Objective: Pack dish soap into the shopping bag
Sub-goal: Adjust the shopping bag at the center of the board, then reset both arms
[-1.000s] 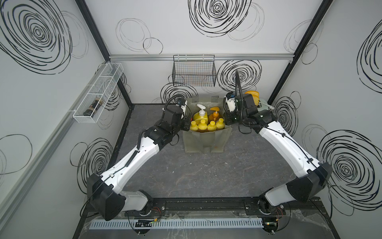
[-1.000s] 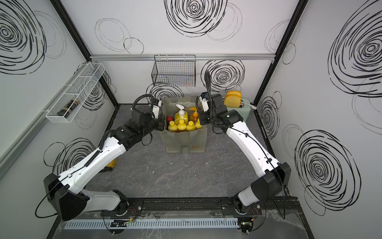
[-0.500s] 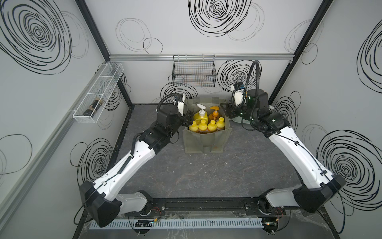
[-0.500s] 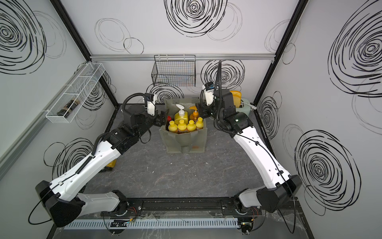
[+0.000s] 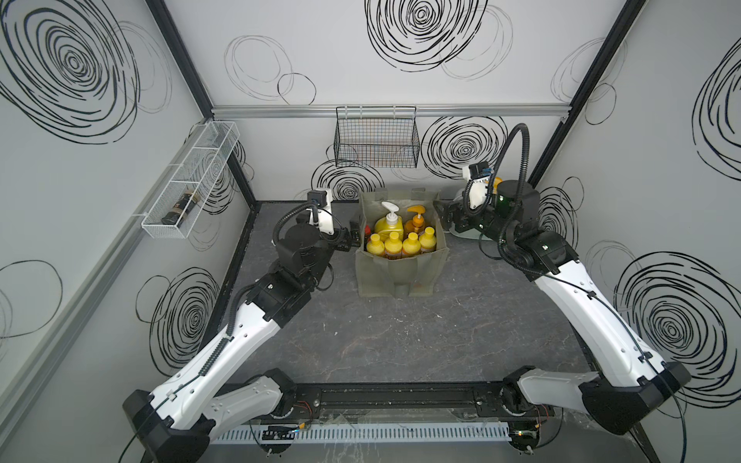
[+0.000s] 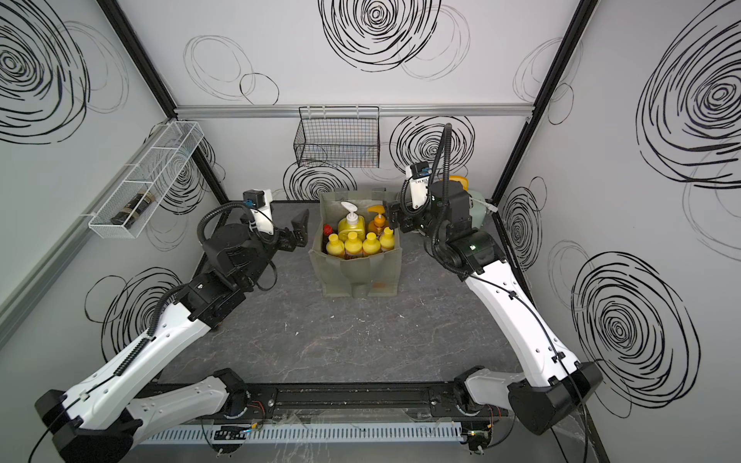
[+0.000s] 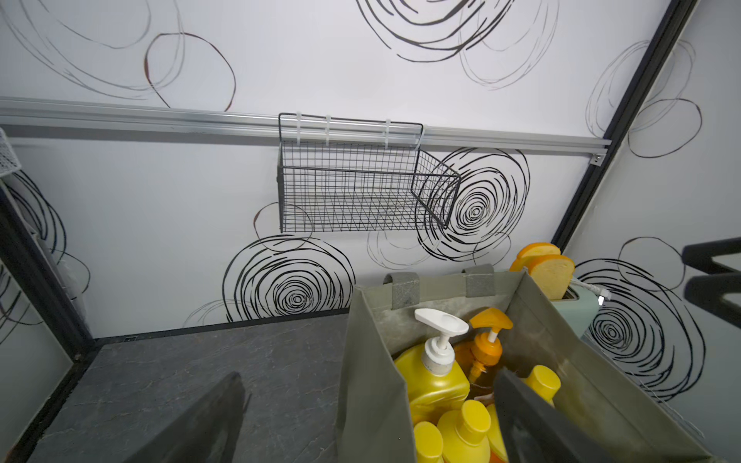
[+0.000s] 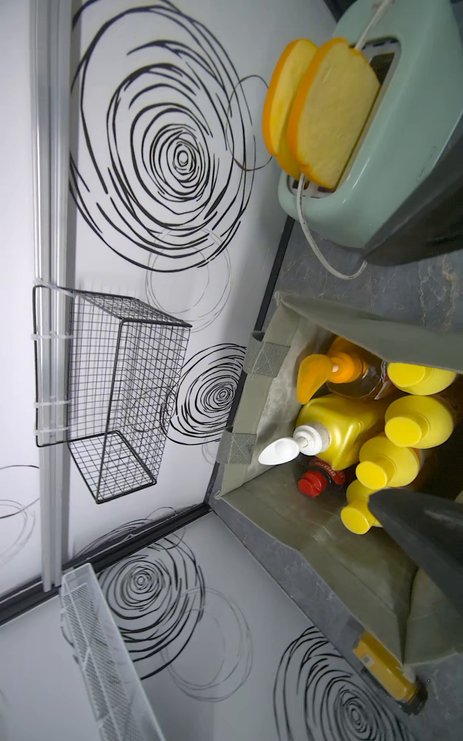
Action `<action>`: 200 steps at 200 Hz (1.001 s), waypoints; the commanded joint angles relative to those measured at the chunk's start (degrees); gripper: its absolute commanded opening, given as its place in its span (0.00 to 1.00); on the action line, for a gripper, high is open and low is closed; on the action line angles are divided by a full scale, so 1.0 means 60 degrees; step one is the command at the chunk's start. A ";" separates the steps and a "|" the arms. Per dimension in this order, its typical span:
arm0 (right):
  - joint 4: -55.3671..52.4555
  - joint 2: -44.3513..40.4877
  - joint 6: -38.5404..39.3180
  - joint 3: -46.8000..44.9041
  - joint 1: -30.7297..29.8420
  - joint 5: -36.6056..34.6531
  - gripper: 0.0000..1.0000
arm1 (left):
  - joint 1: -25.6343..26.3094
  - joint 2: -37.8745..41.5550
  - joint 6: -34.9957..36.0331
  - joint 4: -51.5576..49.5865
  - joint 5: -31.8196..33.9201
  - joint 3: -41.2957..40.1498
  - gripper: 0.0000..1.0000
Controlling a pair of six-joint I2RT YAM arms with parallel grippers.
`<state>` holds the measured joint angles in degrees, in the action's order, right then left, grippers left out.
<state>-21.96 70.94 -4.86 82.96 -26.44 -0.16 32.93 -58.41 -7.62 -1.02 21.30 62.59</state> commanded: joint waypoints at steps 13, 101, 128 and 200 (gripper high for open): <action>0.1269 -0.1066 0.0192 -0.1061 0.0380 -0.0475 0.99 | -0.0365 0.0805 0.0243 0.1340 0.0621 -0.0720 1.00; 0.3238 -0.2639 -0.0039 -0.3497 0.1670 -0.0110 0.97 | -0.0588 0.2086 0.0955 0.3244 0.0827 -0.2900 0.96; 0.4146 -0.3109 0.0108 -0.4518 0.2028 -0.0244 0.97 | -0.0617 0.2538 0.1953 0.4794 0.0878 -0.4146 0.96; 0.7288 -0.3727 0.0239 -0.7443 0.3433 -0.0361 0.98 | -0.1330 0.2547 0.2923 0.8115 0.1960 -0.6760 0.96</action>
<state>11.35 49.82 -4.43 42.00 -7.64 -1.32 26.24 -42.46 5.43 34.09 30.15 26.72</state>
